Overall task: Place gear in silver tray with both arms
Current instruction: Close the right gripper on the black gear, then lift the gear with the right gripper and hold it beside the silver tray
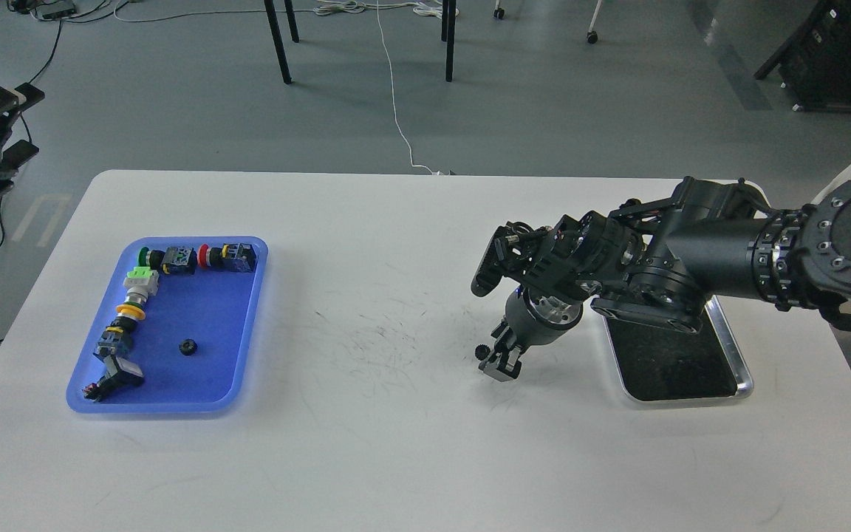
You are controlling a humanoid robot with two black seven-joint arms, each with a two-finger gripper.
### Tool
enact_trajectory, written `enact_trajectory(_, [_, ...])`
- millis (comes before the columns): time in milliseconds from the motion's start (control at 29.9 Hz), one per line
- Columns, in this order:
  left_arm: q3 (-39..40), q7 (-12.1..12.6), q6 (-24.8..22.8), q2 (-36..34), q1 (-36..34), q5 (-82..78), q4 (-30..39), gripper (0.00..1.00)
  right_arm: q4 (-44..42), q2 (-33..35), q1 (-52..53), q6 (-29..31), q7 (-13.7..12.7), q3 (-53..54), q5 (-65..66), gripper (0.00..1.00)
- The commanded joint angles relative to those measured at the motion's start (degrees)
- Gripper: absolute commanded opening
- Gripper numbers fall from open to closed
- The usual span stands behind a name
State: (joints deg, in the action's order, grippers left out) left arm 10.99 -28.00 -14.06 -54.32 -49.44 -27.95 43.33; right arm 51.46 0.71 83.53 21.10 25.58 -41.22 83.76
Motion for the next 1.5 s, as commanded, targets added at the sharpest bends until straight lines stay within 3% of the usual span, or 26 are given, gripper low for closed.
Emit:
enact_trajectory(0, [0.00,0.00,-0.09,0.01,0.04,0.00,0.00,0.98,-0.48,-0.62,0.06,0.00,0.00,0.00,0.00,0.55])
enact_trajectory(702, [0.00,0.00,-0.36,-0.17,0.04,0.09,0.00,0.98,-1.80,-0.71,-0.03,0.61,0.00,-0.87,0.08,0.40])
enact_trajectory(1470, [0.00,0.00,-0.44,-1.40,0.04,1.58,0.00,0.98,-3.91,-0.71,-0.56,0.70,0.00,-0.79,0.00,0.37])
